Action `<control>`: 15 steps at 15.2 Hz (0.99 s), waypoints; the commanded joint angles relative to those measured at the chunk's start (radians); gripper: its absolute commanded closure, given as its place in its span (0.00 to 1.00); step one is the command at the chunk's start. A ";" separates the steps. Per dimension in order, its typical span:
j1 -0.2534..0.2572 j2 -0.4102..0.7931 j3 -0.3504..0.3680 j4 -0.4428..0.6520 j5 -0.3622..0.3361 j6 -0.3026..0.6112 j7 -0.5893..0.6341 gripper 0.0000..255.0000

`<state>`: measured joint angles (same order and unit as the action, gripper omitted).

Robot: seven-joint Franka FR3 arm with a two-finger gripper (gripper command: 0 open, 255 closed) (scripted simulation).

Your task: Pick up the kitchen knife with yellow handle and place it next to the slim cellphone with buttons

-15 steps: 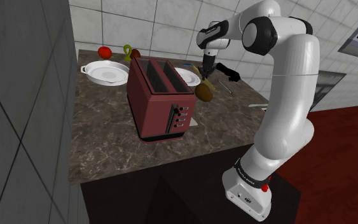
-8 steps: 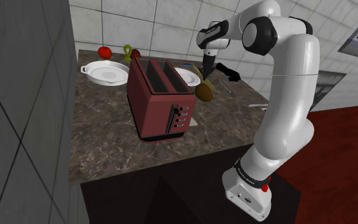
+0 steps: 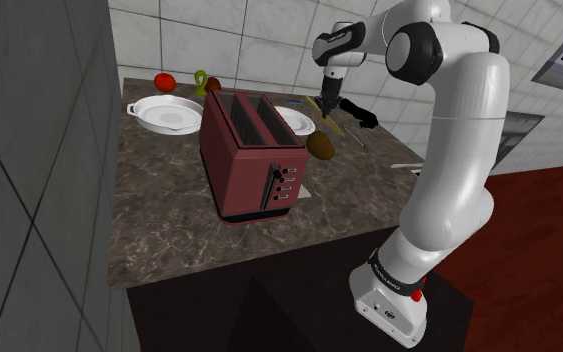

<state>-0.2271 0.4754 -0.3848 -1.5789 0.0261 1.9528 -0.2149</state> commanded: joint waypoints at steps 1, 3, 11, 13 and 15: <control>0.000 -0.008 -0.002 0.016 -0.002 -0.023 -0.001 1.00; 0.000 -0.016 -0.003 0.031 -0.005 -0.046 -0.002 1.00; 0.000 -0.039 -0.009 0.106 -0.012 -0.142 -0.007 1.00; -0.001 -0.043 -0.010 0.128 -0.014 -0.167 -0.009 1.00; 0.009 -0.091 -0.016 0.069 -0.029 -0.155 -0.007 1.00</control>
<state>-0.2228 0.4075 -0.3980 -1.4806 0.0045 1.7908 -0.2228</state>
